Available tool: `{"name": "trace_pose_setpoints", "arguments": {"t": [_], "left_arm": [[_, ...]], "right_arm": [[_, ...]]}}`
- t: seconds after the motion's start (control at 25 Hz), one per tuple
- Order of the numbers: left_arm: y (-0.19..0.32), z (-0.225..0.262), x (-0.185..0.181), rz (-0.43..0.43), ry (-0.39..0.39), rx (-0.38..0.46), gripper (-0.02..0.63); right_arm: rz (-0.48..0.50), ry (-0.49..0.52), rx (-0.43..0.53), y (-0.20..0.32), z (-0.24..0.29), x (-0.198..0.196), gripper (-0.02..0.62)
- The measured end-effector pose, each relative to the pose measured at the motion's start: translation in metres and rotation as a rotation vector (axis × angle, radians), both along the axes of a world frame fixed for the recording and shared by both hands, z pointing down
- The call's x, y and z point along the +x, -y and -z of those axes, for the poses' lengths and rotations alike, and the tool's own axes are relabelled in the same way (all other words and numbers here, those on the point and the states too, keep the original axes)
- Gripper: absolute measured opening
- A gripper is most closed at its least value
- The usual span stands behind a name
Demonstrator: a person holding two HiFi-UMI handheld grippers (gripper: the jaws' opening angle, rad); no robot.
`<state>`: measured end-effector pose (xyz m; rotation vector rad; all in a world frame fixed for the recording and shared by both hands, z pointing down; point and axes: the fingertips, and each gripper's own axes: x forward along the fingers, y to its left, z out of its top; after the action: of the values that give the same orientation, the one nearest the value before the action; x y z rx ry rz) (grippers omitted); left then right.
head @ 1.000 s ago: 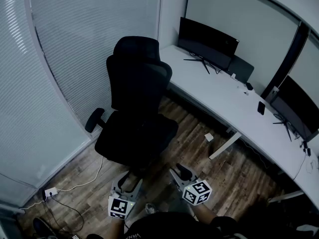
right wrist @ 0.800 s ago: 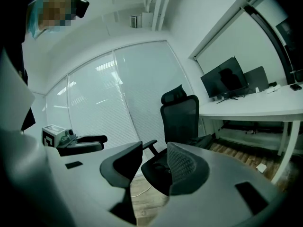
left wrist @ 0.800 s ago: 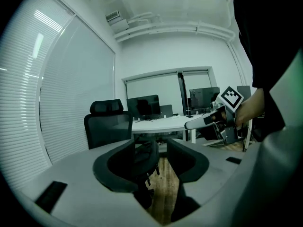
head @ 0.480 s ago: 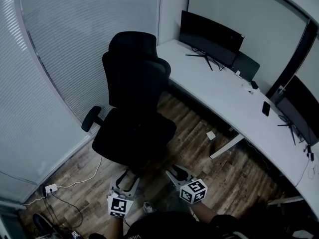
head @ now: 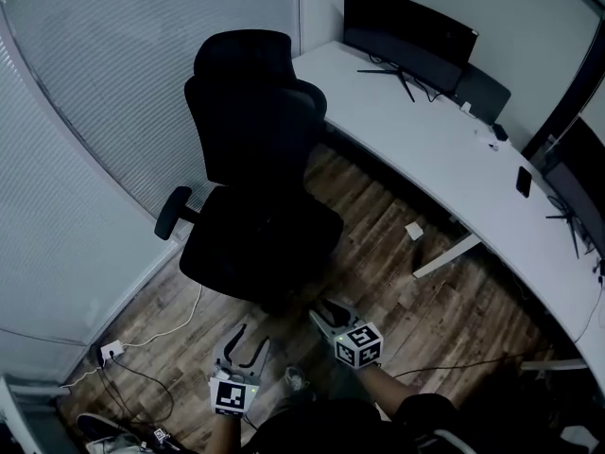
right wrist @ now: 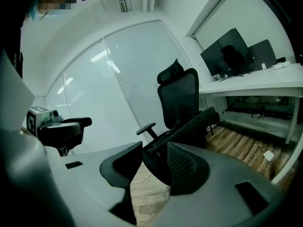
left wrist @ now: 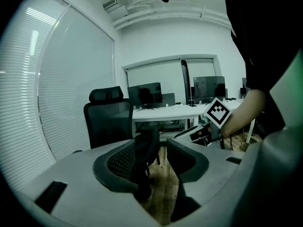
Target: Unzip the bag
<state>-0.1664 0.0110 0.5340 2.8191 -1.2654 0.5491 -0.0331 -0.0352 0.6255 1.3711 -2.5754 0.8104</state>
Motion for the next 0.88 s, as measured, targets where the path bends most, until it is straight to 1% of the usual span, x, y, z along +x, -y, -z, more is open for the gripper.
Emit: {"name": "trace_pose_setpoints", "arguments": {"t": [0.12,0.48,0.72,0.88], "left_arm": [[0.000,-0.008,0.002,-0.011,0.004,-0.018,0.204],[0.008,-0.028,0.007,-0.063,0.048,-0.043,0.204],[0.017,-0.035,0.017,-0.102,0.071,-0.043,0.206],[0.022,-0.040,0.025,-0.119,0.082,-0.050,0.206]], "right_arm": [[0.008,-0.010,-0.017,0.013,-0.023,-0.006,0.144],[0.055,-0.064,-0.060,0.050,-0.088,-0.026,0.144],[0.082,-0.060,-0.083,0.065,-0.115,-0.032,0.144],[0.123,-0.050,-0.060,0.074,-0.122,-0.035,0.144]]}}
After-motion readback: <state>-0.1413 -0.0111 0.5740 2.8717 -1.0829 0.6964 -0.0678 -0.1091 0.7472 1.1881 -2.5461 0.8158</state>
